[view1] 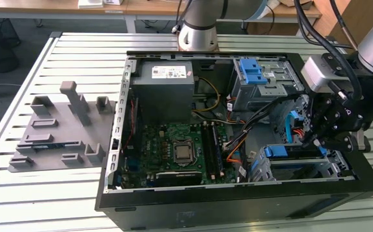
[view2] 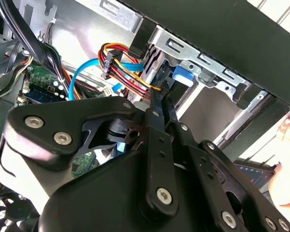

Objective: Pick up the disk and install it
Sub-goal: 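Insert the first disk wire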

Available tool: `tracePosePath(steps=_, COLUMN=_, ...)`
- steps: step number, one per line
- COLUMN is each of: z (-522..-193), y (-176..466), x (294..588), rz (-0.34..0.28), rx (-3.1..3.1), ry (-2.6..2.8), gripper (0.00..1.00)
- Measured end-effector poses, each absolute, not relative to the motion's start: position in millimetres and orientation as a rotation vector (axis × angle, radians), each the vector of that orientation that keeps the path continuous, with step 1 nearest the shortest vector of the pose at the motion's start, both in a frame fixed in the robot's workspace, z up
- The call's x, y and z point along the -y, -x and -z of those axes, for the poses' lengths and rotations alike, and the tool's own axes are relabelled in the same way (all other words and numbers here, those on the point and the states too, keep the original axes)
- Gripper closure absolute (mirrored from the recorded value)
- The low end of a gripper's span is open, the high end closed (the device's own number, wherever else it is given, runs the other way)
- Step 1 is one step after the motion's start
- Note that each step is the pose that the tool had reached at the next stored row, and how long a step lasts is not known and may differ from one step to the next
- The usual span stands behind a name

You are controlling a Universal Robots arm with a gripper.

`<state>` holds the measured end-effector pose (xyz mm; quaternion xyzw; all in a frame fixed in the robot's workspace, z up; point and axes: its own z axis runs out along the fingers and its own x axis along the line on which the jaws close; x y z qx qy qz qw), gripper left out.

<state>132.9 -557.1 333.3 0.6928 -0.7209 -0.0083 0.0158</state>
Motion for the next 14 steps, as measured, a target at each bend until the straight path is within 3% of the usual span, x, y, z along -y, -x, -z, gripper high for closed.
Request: tracePosePath(steps=14, z=-328.4, y=-132.9, x=557.1, rz=0.028, rx=2.244, ry=-2.155, gripper=0.84)
